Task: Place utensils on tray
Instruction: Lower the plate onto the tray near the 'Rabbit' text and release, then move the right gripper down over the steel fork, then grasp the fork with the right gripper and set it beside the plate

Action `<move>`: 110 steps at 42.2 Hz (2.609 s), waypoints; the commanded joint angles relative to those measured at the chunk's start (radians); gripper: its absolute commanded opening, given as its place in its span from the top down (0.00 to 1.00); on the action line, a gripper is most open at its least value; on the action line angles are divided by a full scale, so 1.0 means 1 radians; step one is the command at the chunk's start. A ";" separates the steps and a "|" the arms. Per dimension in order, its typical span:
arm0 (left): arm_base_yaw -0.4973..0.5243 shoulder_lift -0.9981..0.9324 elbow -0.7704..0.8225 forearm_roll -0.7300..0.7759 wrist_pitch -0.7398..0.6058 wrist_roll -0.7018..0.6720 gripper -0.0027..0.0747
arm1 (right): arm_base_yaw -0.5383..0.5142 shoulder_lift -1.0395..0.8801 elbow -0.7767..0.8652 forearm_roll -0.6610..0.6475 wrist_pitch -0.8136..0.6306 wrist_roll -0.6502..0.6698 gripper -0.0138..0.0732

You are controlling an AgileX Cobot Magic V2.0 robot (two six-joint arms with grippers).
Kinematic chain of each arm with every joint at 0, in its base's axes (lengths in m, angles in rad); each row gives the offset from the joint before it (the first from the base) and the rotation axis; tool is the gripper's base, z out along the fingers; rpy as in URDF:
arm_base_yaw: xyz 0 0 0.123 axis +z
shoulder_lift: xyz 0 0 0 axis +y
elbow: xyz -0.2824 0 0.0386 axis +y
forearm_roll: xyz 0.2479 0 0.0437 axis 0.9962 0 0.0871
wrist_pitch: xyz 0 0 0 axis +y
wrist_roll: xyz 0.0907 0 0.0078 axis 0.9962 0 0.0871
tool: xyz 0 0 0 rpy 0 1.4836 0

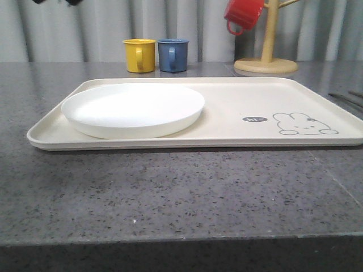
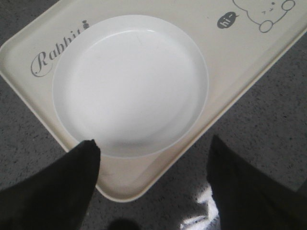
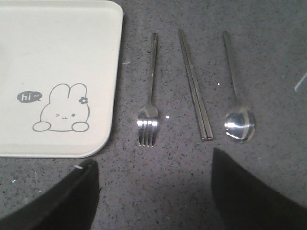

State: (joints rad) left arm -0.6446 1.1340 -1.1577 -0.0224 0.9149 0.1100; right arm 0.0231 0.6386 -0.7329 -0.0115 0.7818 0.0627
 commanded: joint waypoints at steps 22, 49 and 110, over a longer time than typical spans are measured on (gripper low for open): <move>-0.017 -0.468 0.276 0.022 -0.134 -0.040 0.36 | -0.004 0.058 -0.055 -0.003 -0.038 -0.012 0.24; -0.017 -0.466 0.276 0.022 -0.135 -0.040 0.36 | -0.004 0.692 -0.415 0.056 0.167 -0.063 0.24; -0.017 -0.466 0.276 0.022 -0.135 -0.040 0.36 | 0.067 1.074 -0.909 0.142 0.522 -0.076 0.91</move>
State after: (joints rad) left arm -0.6560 0.6676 -0.8545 0.0000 0.8522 0.0785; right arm 0.0488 1.7774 -1.5662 0.0812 1.2110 0.0000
